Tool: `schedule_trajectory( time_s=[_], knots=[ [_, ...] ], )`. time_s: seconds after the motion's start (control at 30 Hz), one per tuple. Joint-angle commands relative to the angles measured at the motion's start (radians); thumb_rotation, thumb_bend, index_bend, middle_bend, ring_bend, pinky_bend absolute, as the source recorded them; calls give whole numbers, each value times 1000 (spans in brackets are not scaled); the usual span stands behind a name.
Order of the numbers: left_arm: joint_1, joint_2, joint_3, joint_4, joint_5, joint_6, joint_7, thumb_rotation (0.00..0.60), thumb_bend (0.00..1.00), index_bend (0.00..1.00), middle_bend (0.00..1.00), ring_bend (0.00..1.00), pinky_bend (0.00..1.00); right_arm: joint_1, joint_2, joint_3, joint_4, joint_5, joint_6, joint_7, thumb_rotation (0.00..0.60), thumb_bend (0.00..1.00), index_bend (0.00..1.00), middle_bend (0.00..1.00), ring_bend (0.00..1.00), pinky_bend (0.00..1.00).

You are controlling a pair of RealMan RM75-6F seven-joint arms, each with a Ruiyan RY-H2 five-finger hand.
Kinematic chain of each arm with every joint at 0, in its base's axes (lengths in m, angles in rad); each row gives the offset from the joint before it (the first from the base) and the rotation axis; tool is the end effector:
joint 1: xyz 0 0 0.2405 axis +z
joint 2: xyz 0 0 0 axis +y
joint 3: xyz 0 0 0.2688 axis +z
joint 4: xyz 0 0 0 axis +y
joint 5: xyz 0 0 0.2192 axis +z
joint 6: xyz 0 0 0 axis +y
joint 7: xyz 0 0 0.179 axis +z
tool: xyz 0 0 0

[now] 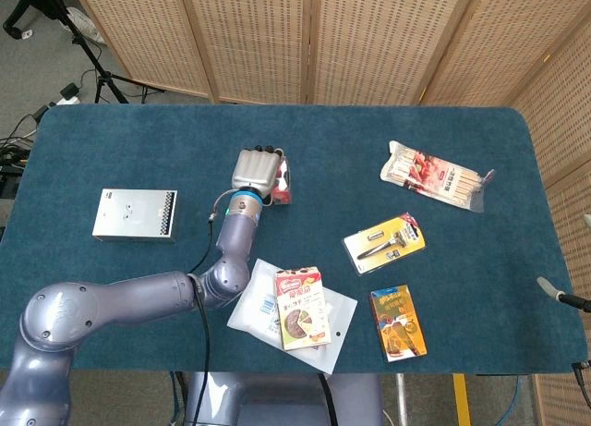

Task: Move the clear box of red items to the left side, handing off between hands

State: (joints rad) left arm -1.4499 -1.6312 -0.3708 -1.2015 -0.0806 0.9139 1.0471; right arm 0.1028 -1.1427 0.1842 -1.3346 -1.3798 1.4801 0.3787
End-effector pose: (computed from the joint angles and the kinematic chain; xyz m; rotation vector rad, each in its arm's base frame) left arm 0.0206 0.5098 -0.0325 -1.7179 -0.9592 -0.5782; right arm -0.3775 -0.2526 0.2202 1.1257 -0.9082 1.0795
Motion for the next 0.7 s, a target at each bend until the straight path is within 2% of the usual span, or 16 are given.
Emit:
schedule_trajectory(
  time_s=[0.03, 0.23, 0.37, 0.53, 0.7],
  knots=[
    [73, 82, 48, -52, 70, -42, -29, 600, 404, 616, 228, 180, 275, 1, -3, 1, -4, 1, 1, -21, 600, 2, 0, 0, 0, 0],
    [182, 181, 116, -82, 223, -102, -118, 600, 406, 634, 233, 180, 275, 2, -5, 1, -17, 6, -3, -57, 600, 4, 0, 0, 0, 0],
    [254, 228, 148, -59, 353, -159, -215, 600, 408, 647, 233, 180, 275, 3, -8, 2, -25, 13, -7, -84, 600, 3, 0, 0, 0, 0],
    [337, 273, 171, 25, 511, -230, -356, 600, 410, 656, 233, 180, 275, 10, -17, 0, -35, 21, -20, -139, 600, 2, 0, 0, 0, 0],
    [374, 289, 178, 111, 626, -293, -464, 600, 411, 659, 234, 180, 275, 15, -23, 1, -43, 31, -34, -173, 600, 4, 0, 0, 0, 0]
  ],
)
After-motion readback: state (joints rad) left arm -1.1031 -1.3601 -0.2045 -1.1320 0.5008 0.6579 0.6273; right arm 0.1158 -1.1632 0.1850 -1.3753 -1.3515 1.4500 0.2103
